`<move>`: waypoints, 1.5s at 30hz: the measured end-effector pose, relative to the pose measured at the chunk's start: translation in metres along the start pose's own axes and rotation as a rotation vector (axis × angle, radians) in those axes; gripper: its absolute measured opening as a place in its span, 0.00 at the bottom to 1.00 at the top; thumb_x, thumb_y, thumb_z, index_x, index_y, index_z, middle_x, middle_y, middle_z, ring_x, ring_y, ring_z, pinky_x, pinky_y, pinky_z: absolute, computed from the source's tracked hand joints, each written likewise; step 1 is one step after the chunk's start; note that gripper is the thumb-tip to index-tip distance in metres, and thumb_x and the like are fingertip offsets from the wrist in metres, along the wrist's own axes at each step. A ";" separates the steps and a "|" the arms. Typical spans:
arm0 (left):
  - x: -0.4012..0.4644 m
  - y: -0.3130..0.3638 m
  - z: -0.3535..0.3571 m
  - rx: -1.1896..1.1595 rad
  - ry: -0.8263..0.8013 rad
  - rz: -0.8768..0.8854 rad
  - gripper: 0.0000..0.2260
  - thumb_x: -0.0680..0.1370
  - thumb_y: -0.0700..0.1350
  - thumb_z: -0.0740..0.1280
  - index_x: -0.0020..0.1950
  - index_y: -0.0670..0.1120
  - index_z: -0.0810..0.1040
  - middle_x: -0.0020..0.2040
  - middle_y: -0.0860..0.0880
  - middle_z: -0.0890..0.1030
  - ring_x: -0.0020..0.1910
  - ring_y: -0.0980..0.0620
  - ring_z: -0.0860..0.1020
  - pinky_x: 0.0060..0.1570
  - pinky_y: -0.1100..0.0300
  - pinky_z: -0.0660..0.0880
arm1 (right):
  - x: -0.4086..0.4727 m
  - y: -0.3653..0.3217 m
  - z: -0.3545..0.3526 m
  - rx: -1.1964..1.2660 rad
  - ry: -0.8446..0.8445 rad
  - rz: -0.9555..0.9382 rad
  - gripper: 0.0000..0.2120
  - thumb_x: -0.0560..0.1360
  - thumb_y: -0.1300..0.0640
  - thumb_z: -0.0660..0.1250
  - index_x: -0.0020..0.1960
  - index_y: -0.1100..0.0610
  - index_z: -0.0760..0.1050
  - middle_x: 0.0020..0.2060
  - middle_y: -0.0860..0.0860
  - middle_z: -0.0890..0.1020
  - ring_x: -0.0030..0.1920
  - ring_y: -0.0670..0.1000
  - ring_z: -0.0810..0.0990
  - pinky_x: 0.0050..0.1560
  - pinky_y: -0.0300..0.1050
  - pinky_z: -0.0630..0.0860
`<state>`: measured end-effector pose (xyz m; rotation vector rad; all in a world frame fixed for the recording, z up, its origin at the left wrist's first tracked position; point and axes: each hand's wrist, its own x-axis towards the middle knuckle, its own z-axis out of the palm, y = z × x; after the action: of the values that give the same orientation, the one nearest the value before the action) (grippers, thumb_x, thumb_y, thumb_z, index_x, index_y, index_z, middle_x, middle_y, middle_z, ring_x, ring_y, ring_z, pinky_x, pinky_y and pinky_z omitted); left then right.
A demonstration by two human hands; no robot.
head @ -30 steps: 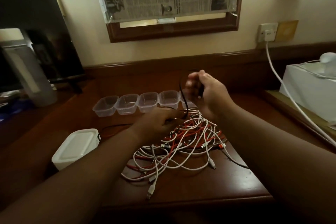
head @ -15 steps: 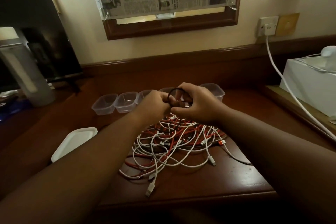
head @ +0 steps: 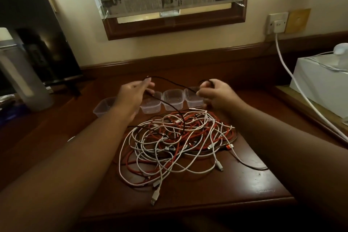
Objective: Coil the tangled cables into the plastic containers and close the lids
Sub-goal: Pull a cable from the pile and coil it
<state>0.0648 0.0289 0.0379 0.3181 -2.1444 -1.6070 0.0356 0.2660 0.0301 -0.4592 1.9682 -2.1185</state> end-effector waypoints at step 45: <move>-0.046 0.003 0.051 -0.008 -0.259 -0.081 0.04 0.77 0.41 0.71 0.51 0.47 0.83 0.47 0.46 0.85 0.45 0.50 0.83 0.39 0.61 0.78 | -0.005 0.036 0.045 0.215 0.049 0.211 0.13 0.81 0.55 0.58 0.60 0.61 0.74 0.46 0.59 0.82 0.46 0.54 0.82 0.50 0.51 0.78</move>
<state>0.0808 0.0930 0.0192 0.2065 -2.3414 -1.7862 0.0544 0.2229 -0.0036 -0.1551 1.7011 -2.1894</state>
